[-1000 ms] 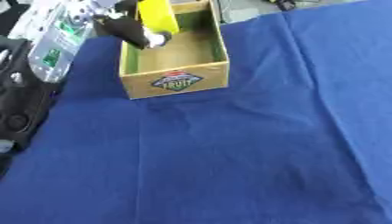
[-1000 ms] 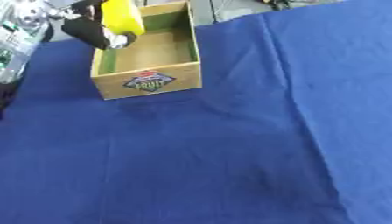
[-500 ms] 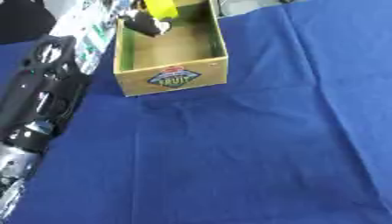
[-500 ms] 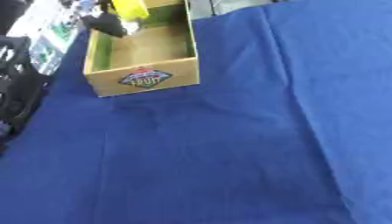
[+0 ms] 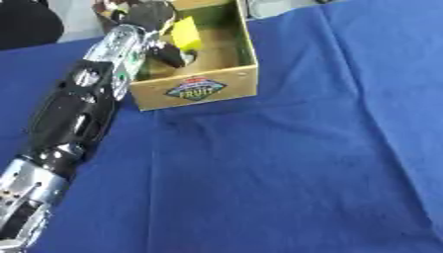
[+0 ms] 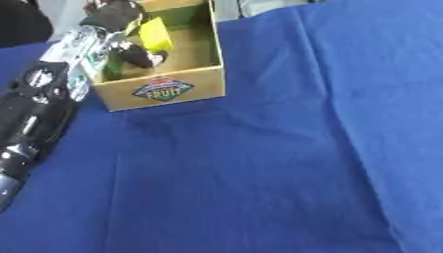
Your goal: Pick up objects on the table and place them in the box.
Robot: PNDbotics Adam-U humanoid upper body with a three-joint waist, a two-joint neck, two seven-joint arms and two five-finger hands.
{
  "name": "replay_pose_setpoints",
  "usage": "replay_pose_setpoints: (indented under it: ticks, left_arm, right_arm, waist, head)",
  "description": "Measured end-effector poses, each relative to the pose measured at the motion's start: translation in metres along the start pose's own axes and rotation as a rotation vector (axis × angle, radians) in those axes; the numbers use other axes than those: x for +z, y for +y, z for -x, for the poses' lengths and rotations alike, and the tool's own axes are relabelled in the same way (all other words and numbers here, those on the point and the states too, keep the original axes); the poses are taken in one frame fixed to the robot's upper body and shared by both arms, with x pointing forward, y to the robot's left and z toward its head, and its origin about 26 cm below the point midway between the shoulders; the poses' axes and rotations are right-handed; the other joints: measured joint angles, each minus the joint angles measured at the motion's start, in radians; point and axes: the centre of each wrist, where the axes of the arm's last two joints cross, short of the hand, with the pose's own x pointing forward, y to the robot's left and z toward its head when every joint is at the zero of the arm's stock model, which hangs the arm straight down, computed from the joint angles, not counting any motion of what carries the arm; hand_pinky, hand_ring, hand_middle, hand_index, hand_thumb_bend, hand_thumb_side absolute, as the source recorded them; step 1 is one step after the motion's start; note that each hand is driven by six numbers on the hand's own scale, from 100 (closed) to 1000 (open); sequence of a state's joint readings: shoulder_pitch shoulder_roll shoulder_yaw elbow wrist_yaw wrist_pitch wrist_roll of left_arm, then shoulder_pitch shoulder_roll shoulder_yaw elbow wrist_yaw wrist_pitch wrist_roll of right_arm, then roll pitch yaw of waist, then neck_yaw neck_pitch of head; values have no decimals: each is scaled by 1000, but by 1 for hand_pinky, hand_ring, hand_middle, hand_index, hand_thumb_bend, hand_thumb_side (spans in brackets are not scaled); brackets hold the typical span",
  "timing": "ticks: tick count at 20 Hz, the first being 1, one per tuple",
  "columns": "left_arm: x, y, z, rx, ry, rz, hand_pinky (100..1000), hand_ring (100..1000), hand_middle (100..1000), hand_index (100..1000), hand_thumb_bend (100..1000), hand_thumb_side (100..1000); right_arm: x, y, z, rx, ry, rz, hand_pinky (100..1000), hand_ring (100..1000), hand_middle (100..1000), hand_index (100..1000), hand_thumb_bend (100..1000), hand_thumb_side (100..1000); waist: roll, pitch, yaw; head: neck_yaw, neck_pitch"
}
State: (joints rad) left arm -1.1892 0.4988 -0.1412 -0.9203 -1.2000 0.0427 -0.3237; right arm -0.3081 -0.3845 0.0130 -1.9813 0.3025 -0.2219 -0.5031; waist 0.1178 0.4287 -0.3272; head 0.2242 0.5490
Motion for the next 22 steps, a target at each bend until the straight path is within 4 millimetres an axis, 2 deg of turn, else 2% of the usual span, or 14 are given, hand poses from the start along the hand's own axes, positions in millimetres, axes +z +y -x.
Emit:
replay_pose_setpoints:
  ticks: [2, 3, 7, 11, 15, 16, 17, 19, 20, 22]
  left_arm:
    - [0, -1, 0, -29, -7, 59, 706, 871, 879, 987, 304, 797]
    - [-1, -2, -1, -42, -11, 83, 737, 892, 905, 1000, 397, 866]
    - [0, 2, -1, -79, -6, 114, 742, 902, 919, 1000, 453, 904]
    - [3, 11, -3, -73, -18, 71, 708, 879, 888, 971, 365, 889]
    - [10, 28, -7, -27, -56, -17, 706, 875, 878, 977, 365, 911]
    - [13, 33, -7, -19, -66, -41, 690, 861, 857, 966, 325, 907]
    - [18, 40, -7, -12, -76, -73, 652, 831, 817, 932, 226, 854]
    - [30, 55, -7, 5, -90, -157, 579, 773, 759, 900, 150, 821]
    - [38, 63, -7, 21, -102, -205, 518, 734, 721, 877, 100, 761]
    - [58, 75, -10, 70, -137, -288, 482, 705, 695, 866, 100, 725]
  right_arm:
    - [0, 0, 0, 0, 0, 0, 640, 668, 534, 828, 100, 675]
    - [0, 0, 0, 0, 0, 0, 640, 668, 534, 828, 100, 674]
    - [0, 0, 0, 0, 1, 0, 640, 668, 534, 828, 100, 673]
    - [0, 0, 0, 0, 3, 0, 641, 669, 535, 828, 100, 671]
    - [3, -1, 1, 4, 14, -1, 640, 669, 536, 828, 100, 668]
    - [3, -1, 1, 4, 16, 1, 640, 669, 536, 828, 100, 665]
    - [3, -2, 1, 4, 18, 3, 640, 669, 537, 828, 100, 664]
    - [3, -3, 2, 7, 23, 5, 641, 669, 537, 828, 100, 664]
    - [5, -3, 2, 8, 27, 5, 641, 669, 538, 828, 100, 663]
    - [5, -4, 3, 9, 32, 9, 641, 670, 539, 828, 100, 661]
  waist:
    - [0, 0, 0]
    - [1, 0, -1]
    - [3, -3, -1]
    - [3, -13, 0]
    - [2, -32, 13]
    - [2, -39, 18]
    - [1, -44, 24]
    - [-3, -53, 34]
    - [-5, -57, 40]
    - [-10, -63, 53]
  head:
    - [2, 0]
    - [2, 0]
    - [2, 0]
    - [2, 1]
    - [-5, 8]
    - [-7, 12]
    - [-10, 14]
    - [-18, 22]
    - [-22, 25]
    - [-29, 33]
